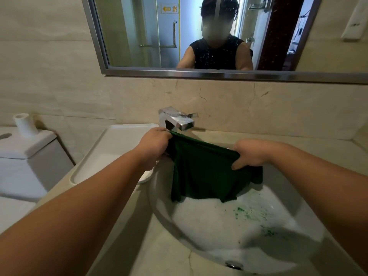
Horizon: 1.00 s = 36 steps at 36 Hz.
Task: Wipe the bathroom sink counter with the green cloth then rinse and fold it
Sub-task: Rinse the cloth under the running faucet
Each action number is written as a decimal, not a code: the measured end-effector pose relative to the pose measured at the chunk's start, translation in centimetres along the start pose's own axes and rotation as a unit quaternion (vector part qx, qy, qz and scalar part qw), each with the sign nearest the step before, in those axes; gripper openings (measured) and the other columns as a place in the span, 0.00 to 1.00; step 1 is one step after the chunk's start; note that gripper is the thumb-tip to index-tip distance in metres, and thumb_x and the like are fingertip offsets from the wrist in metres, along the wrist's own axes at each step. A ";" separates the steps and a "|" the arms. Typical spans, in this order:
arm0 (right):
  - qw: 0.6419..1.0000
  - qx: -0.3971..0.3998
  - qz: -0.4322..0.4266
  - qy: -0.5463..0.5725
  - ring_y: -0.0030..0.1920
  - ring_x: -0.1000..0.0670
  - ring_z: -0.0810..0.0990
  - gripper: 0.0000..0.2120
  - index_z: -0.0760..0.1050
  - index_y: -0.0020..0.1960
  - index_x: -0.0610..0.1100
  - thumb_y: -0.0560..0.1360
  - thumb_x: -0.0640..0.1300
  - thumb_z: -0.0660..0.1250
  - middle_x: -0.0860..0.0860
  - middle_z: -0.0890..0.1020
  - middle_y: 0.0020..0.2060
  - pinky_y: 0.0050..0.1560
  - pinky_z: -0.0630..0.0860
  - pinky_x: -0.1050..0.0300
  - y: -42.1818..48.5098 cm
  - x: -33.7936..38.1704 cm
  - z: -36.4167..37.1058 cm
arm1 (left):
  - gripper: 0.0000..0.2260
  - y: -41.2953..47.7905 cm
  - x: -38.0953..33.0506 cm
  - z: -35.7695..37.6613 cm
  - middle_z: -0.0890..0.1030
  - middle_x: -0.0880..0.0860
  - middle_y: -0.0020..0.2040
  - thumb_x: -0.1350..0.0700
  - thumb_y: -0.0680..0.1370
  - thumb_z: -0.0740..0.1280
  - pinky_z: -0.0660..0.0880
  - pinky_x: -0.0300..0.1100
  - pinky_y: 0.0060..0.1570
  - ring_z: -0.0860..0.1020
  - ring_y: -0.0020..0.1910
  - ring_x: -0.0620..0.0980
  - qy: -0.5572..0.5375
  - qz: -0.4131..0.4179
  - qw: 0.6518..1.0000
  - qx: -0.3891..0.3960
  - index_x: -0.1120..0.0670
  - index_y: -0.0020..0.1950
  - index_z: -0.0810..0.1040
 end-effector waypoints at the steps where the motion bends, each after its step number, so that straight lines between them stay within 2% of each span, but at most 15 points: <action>1: 1.000 0.007 0.017 -0.004 0.46 0.49 0.81 0.16 0.81 0.61 0.47 0.77 0.53 0.73 0.50 0.84 0.48 0.42 0.77 0.55 0.0 -0.5 0.5 | 0.09 0.0 0.3 -0.7 0.84 0.65 0.47 0.64 0.83 0.62 0.80 0.45 0.28 0.85 0.38 0.60 0.008 -0.003 1.000 -0.012 0.62 0.54 0.81; 4: 0.998 -0.008 0.063 -0.002 0.44 0.51 0.80 0.20 0.80 0.61 0.47 0.76 0.58 0.71 0.52 0.82 0.44 0.41 0.74 0.56 -0.2 -2.9 0.9 | 0.08 0.1 1.0 -1.5 0.82 0.60 0.42 0.63 0.82 0.62 0.81 0.47 0.29 0.84 0.39 0.60 0.040 -0.013 0.999 -0.031 0.59 0.47 0.80; 7: 0.994 -0.042 0.101 -0.009 0.40 0.51 0.79 0.20 0.80 0.56 0.44 0.74 0.58 0.74 0.51 0.81 0.40 0.36 0.71 0.56 -0.2 -4.6 0.4 | 0.05 0.1 0.9 -1.6 0.82 0.58 0.45 0.62 0.81 0.62 0.85 0.58 0.47 0.85 0.47 0.62 0.063 -0.010 0.997 -0.040 0.58 0.49 0.78; 8: 0.993 -0.052 0.110 0.001 0.40 0.50 0.80 0.18 0.81 0.53 0.43 0.73 0.57 0.74 0.49 0.82 0.40 0.35 0.72 0.56 0.0 -4.7 0.2 | 0.06 0.2 0.8 -1.8 0.83 0.59 0.47 0.63 0.81 0.62 0.85 0.62 0.49 0.86 0.49 0.65 0.067 -0.013 0.997 -0.045 0.61 0.50 0.78; 11: 0.976 -0.076 0.129 0.155 0.37 0.45 0.83 0.11 0.81 0.49 0.42 0.75 0.49 0.74 0.43 0.84 0.41 0.31 0.77 0.56 0.3 -4.4 0.2 | 0.08 0.4 1.0 -2.3 0.85 0.66 0.49 0.64 0.81 0.61 0.85 0.62 0.40 0.87 0.41 0.67 0.042 -0.042 0.997 -0.055 0.63 0.54 0.79; 13: 0.947 -0.089 0.130 0.281 0.33 0.43 0.82 0.09 0.80 0.52 0.39 0.75 0.43 0.74 0.39 0.84 0.41 0.26 0.74 0.59 0.3 -3.2 0.1 | 0.10 0.3 1.2 -2.2 0.86 0.65 0.47 0.62 0.82 0.60 0.85 0.55 0.34 0.87 0.39 0.64 0.007 -0.057 0.997 -0.055 0.62 0.55 0.81; 15: 0.907 -0.092 0.119 0.392 0.36 0.43 0.82 0.09 0.80 0.55 0.38 0.75 0.38 0.73 0.38 0.83 0.45 0.27 0.75 0.58 0.5 -1.2 -0.2 | 0.12 0.2 1.7 -1.6 0.86 0.65 0.46 0.60 0.83 0.59 0.83 0.49 0.31 0.87 0.38 0.62 -0.025 -0.073 0.996 -0.038 0.62 0.54 0.81; 18: 0.836 -0.080 0.085 0.536 0.43 0.42 0.85 0.10 0.78 0.58 0.36 0.78 0.33 0.69 0.37 0.82 0.50 0.34 0.85 0.52 0.8 2.5 -0.7 | 0.13 0.3 2.3 -0.4 0.87 0.65 0.47 0.57 0.84 0.58 0.85 0.53 0.39 0.88 0.42 0.63 -0.059 -0.089 0.994 -0.006 0.62 0.55 0.81; 22: 0.751 -0.099 0.039 0.652 0.43 0.43 0.84 0.10 0.74 0.60 0.32 0.79 0.30 0.65 0.38 0.80 0.46 0.48 0.85 0.43 1.1 6.3 -1.6 | 0.16 0.6 2.7 0.7 0.87 0.65 0.51 0.53 0.85 0.58 0.85 0.59 0.50 0.88 0.46 0.64 -0.078 -0.095 0.992 0.034 0.61 0.60 0.81; 25: 0.700 -0.096 0.005 0.708 0.42 0.43 0.85 0.06 0.75 0.55 0.34 0.79 0.29 0.63 0.37 0.81 0.47 0.43 0.85 0.47 1.6 8.2 -1.6 | 0.16 0.5 2.7 1.9 0.87 0.64 0.52 0.53 0.85 0.57 0.84 0.58 0.54 0.87 0.51 0.65 -0.096 -0.095 0.989 0.066 0.60 0.61 0.80; 28: 0.683 -0.088 -0.001 0.725 0.45 0.41 0.84 0.08 0.76 0.55 0.33 0.78 0.29 0.62 0.33 0.80 0.54 0.38 0.85 0.53 2.2 9.3 -0.8 | 0.16 0.5 2.6 3.0 0.88 0.60 0.50 0.52 0.86 0.57 0.83 0.58 0.58 0.87 0.54 0.62 -0.108 -0.088 0.986 0.089 0.58 0.61 0.81; 30: 0.663 -0.070 -0.009 0.746 0.43 0.40 0.86 0.09 0.76 0.54 0.33 0.79 0.28 0.58 0.33 0.81 0.50 0.40 0.86 0.51 2.3 10.0 -0.1 | 0.15 0.7 2.8 3.7 0.89 0.57 0.50 0.51 0.86 0.57 0.83 0.55 0.57 0.86 0.54 0.58 -0.120 -0.087 0.984 0.099 0.55 0.59 0.82; 32: 0.654 -0.054 -0.015 0.754 0.49 0.34 0.85 0.10 0.75 0.54 0.34 0.79 0.26 0.57 0.34 0.80 0.48 0.46 0.86 0.44 2.2 10.6 0.4 | 0.14 0.8 3.0 4.1 0.88 0.56 0.49 0.50 0.85 0.59 0.81 0.55 0.57 0.86 0.52 0.56 -0.137 -0.086 0.981 0.109 0.53 0.58 0.82; 34: 0.673 -0.033 -0.026 0.738 0.57 0.31 0.83 0.12 0.76 0.58 0.35 0.79 0.27 0.58 0.34 0.81 0.52 0.51 0.85 0.41 2.4 10.6 0.8 | 0.12 1.1 3.0 4.5 0.87 0.56 0.50 0.51 0.84 0.62 0.81 0.56 0.59 0.85 0.51 0.55 -0.142 -0.077 0.979 0.126 0.53 0.59 0.82; 36: 0.708 -0.020 -0.041 0.705 0.58 0.33 0.84 0.13 0.77 0.61 0.37 0.80 0.29 0.62 0.34 0.83 0.57 0.54 0.85 0.42 2.4 10.6 0.6 | 0.10 1.5 3.0 4.4 0.88 0.56 0.53 0.56 0.83 0.66 0.82 0.56 0.59 0.86 0.53 0.55 -0.123 -0.050 0.981 0.140 0.55 0.61 0.82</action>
Point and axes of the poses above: each hand's wrist, its own y-axis towards the middle knuckle, its own z-axis out of the palm, x = y × z, the point moved 9 cm from there along y, towards the middle knuckle
